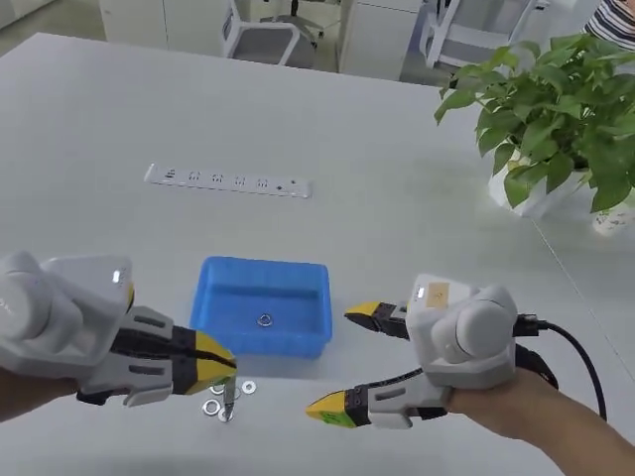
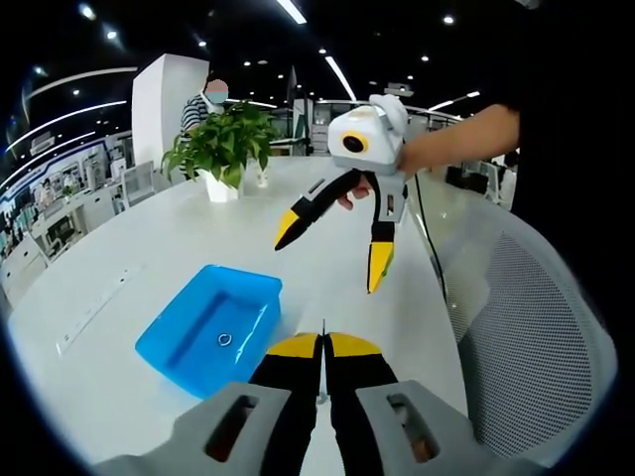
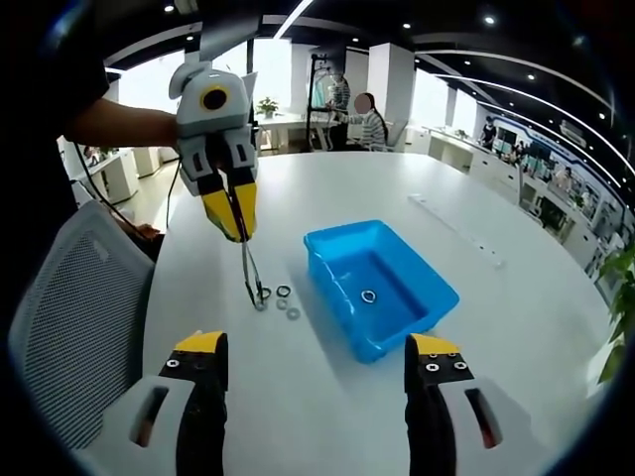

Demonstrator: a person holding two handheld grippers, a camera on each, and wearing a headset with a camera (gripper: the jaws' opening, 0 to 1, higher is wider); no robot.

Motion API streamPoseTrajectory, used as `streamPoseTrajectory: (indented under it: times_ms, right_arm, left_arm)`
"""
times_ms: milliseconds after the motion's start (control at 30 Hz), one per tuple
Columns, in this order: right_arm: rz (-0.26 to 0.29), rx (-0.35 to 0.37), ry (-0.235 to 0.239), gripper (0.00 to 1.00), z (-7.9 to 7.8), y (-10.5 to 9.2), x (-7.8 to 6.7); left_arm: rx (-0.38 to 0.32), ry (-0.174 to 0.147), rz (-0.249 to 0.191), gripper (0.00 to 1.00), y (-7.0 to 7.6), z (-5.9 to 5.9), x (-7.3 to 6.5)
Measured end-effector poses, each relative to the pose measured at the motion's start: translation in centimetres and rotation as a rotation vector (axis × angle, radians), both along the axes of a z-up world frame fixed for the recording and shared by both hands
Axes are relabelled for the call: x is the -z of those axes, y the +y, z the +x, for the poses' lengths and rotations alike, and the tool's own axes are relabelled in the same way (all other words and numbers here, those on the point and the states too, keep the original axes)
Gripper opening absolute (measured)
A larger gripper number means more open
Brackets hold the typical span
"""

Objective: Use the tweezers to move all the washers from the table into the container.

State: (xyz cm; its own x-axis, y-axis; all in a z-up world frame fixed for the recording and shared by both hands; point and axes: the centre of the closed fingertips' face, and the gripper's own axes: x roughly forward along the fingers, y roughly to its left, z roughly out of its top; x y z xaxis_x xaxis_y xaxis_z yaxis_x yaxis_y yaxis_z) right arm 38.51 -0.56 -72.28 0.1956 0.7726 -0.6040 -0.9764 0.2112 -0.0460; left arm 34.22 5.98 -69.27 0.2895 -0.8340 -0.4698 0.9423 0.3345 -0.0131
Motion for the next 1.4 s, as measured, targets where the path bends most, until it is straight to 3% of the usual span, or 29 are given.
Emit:
streamPoseTrajectory:
  times_ms: [533, 700, 900, 1400]
  right_arm:
    - [0.017, -0.013, 0.011, 0.73, -0.4, 0.7, 0.0]
    - [0.017, -0.021, 0.012, 0.73, -0.4, 1.0, 0.1]
    - [0.019, -0.027, 0.015, 0.73, -0.5, 1.3, 0.2]
    - [-0.001, -0.176, 0.021, 0.50, -2.1, 3.9, 1.2]
  left_arm:
    - [0.002, -0.007, 0.014, 0.05, 0.1, -0.1, 0.2]
    - [-0.006, 0.009, 0.005, 0.05, 0.2, -0.2, 0.3]
    - [-0.003, 0.008, 0.007, 0.05, 0.0, -0.3, 0.2]
    - [0.018, 0.013, 0.021, 0.05, 0.0, -0.4, 0.3]
